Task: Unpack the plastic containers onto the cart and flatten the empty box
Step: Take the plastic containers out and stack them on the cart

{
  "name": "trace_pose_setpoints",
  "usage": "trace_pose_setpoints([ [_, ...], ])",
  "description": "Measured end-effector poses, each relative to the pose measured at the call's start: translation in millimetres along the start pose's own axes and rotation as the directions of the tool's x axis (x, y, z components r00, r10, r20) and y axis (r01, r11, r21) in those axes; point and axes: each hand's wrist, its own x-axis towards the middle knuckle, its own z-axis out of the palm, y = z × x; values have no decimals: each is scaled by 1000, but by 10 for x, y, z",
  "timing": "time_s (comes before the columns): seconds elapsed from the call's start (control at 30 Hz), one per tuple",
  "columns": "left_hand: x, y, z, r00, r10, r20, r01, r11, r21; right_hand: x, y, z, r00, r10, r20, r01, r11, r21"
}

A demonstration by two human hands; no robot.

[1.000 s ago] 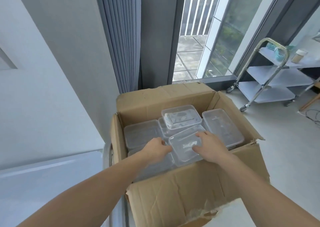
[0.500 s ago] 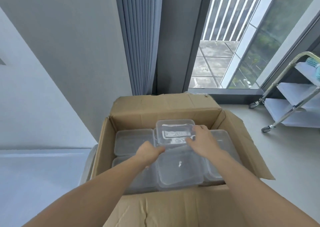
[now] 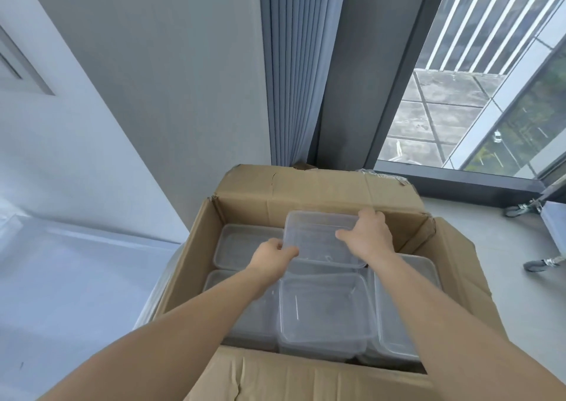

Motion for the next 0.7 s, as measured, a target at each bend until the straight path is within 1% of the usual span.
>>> trace_pose_setpoints([
  [0.1,-82,-20,-136,992,74,-106,-96,969,-226,-108,-28,-33,999,-47,-10,48,983,180],
  [0.13,-99,-27,-181,987,95,-129,-130,947,-295,-147,-43,-26,999,-45,10,41,966,257],
  [0.2,-113,-45,-255,984,114,-133,-162,881,-444,-220,-82,29,997,-18,76,-18,900,436],
  [0.23,-112,-52,-280,986,112,-124,-161,835,-527,-264,-106,63,994,-12,109,-45,863,503],
  [0.3,-85,-84,-285,990,95,-102,-139,748,-649,-380,-159,108,987,-35,159,-65,809,584],
  [0.4,-114,-112,-264,996,35,-82,-85,652,-754,-557,-214,134,982,-92,164,-46,730,681],
  [0.43,-154,-116,-263,997,27,-73,-73,653,-754,-600,-224,147,980,-111,167,-37,720,693],
  [0.47,-193,-121,-261,999,29,-45,-53,674,-736,-642,-236,156,975,-133,180,-28,722,691],
  [0.53,-248,-159,-281,999,47,19,-21,720,-693,-690,-234,207,957,-185,223,-1,766,642],
  [0.6,-261,-215,-352,998,68,12,-43,752,-657,-701,-195,253,944,-234,234,70,832,550],
  [0.63,-246,-248,-408,996,84,-17,-76,774,-629,-686,-150,269,941,-256,220,129,875,466],
  [0.7,-250,-287,-557,991,104,-87,-135,812,-568,-619,-28,303,925,-307,222,273,947,171],
])
